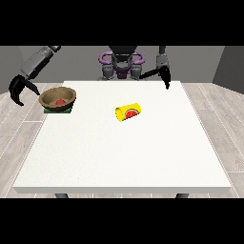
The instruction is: Pick the cup and pour the ball into the bowl, then pick the bowl and place it on the pad
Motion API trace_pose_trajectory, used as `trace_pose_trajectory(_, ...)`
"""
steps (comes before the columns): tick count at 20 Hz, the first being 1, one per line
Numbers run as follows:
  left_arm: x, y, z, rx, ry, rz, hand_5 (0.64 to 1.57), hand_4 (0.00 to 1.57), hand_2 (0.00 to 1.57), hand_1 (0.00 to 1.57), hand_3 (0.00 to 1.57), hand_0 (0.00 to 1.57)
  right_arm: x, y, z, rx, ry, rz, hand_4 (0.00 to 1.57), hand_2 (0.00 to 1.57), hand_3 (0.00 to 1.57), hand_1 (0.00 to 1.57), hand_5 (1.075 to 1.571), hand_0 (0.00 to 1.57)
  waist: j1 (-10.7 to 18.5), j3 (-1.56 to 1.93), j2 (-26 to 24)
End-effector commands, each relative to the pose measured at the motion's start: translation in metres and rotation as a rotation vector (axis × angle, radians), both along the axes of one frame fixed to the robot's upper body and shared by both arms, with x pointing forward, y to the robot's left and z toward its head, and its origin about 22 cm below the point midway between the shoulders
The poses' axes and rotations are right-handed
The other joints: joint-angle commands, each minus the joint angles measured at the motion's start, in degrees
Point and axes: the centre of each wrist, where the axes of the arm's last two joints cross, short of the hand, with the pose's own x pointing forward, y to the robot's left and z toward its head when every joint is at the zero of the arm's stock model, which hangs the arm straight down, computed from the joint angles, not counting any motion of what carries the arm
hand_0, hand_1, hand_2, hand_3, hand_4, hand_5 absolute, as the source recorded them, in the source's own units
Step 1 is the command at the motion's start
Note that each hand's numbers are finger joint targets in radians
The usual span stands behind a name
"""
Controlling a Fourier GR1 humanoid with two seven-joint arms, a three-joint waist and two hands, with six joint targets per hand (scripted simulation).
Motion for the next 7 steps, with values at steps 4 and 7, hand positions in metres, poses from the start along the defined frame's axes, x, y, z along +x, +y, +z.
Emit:
trace_pose_trajectory(4, -0.01, -0.011, -0.024, -0.023, 0.08, -0.038, 1.569, 0.0, 0.0, 0.0, 0.0, 0.0, -0.002, -0.005, 0.012, 0.02, 0.025, 0.021, 0.0, 0.26, 0.21, 0.0, 1.504, 0.0, -0.7, -0.05, -3.9)
trace_pose_trajectory(7, 0.0, 0.001, -0.05, -0.034, 0.152, 0.018, 1.569, 0.0, 0.0, 0.0, 0.0, 0.0, -0.015, -0.025, 0.066, 0.031, -0.02, 0.112, 0.0, 0.19, 0.29, 0.0, 1.503, 0.0, -2.9, -0.15, -8.3)
